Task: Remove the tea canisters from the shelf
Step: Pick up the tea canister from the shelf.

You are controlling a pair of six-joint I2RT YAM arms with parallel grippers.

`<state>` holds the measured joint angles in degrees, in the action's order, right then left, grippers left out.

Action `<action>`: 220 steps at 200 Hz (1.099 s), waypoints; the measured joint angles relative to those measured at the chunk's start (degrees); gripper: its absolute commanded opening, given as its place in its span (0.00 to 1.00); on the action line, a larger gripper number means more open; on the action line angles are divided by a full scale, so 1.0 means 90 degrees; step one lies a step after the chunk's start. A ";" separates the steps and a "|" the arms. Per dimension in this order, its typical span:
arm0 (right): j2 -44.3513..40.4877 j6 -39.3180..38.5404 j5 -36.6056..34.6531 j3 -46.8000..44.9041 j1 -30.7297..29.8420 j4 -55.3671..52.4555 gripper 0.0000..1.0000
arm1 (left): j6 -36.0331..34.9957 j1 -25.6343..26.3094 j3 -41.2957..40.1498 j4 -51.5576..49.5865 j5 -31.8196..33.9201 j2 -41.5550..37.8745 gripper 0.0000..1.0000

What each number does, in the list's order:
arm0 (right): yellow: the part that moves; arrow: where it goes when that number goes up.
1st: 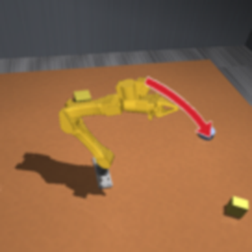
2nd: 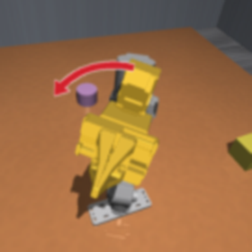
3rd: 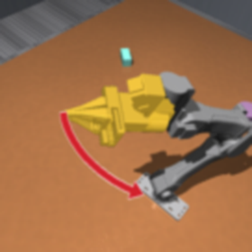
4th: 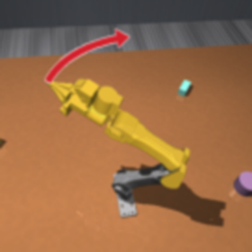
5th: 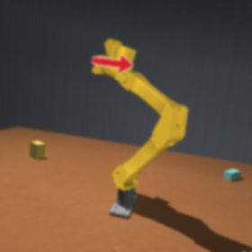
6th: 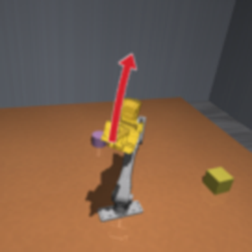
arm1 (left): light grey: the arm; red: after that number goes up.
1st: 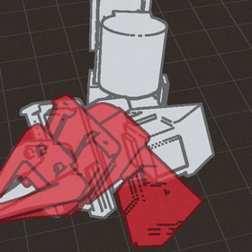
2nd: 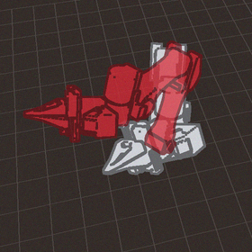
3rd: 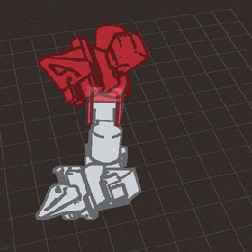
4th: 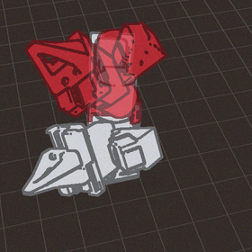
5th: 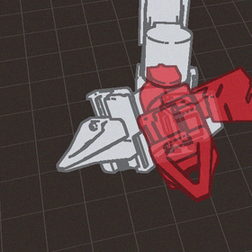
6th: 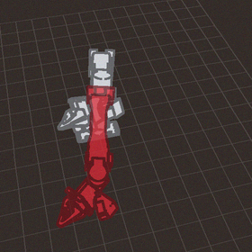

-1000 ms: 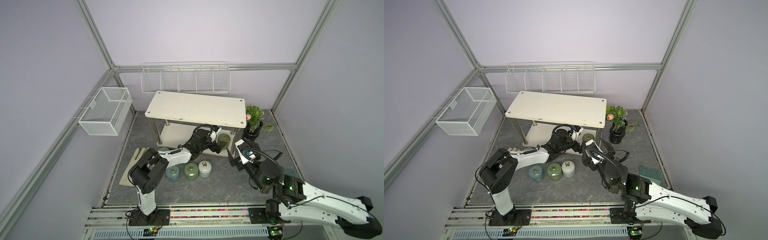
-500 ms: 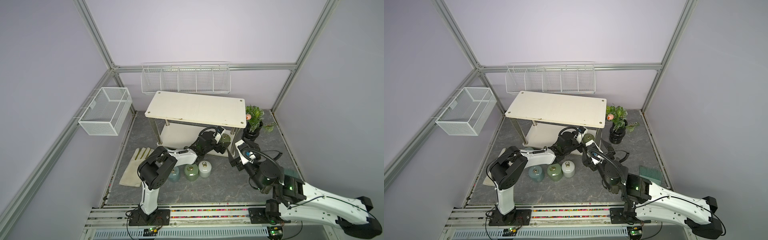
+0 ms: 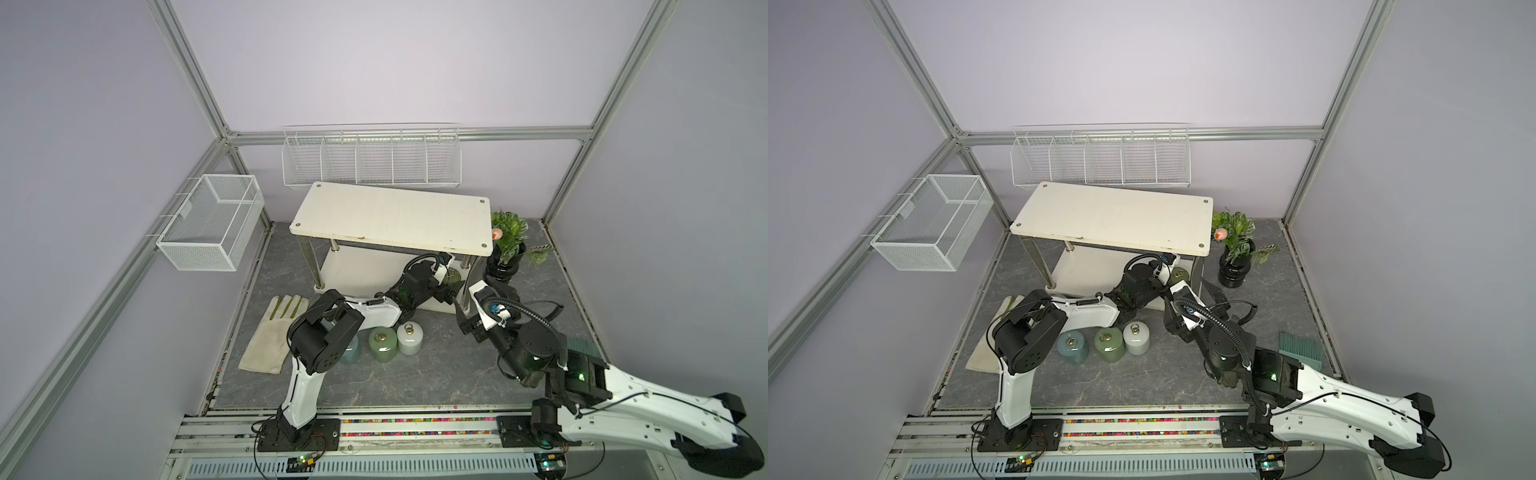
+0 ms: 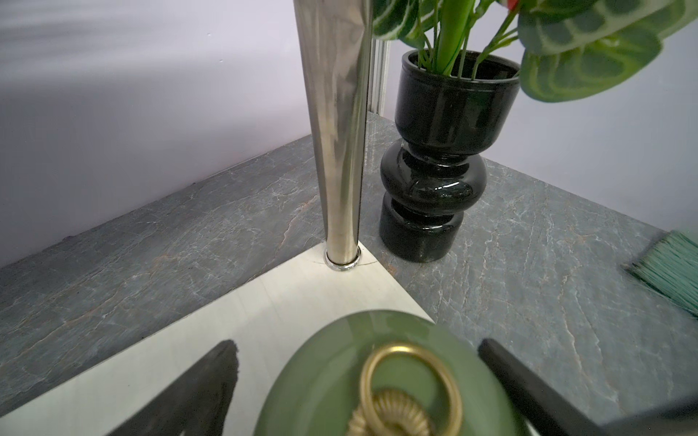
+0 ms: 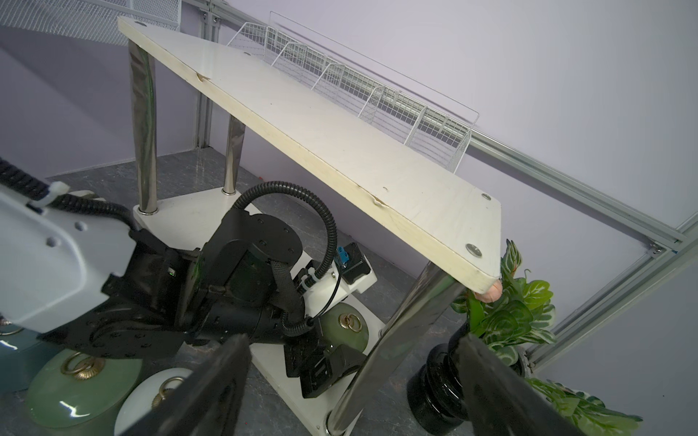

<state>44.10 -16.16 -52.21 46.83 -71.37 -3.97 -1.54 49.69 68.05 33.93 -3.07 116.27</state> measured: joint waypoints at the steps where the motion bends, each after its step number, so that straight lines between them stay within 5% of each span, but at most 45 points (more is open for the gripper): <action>1: 0.0000 0.0000 0.0000 0.0000 0.0000 0.0000 0.89 | 0.0000 -0.0002 0.0000 0.0002 0.0000 0.0002 1.00; 63: 0.0000 -0.0024 0.0000 -0.0002 0.0002 0.0000 0.89 | 0.0126 0.0017 0.0146 0.0078 0.0049 0.0253 0.91; 107: 0.0022 -0.0029 0.0039 -0.0019 0.0005 0.0002 0.89 | 0.0153 0.0034 0.0146 0.0095 0.0151 0.0257 0.74; 220: 0.0090 -0.0044 0.0092 -0.0027 0.0010 0.0002 0.89 | 0.0090 0.0066 0.0075 0.0097 0.0367 0.0202 0.66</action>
<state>44.91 -16.56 -51.37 46.59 -71.29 -3.95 -0.73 50.28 68.73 34.81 0.23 118.08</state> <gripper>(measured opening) 0.889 0.792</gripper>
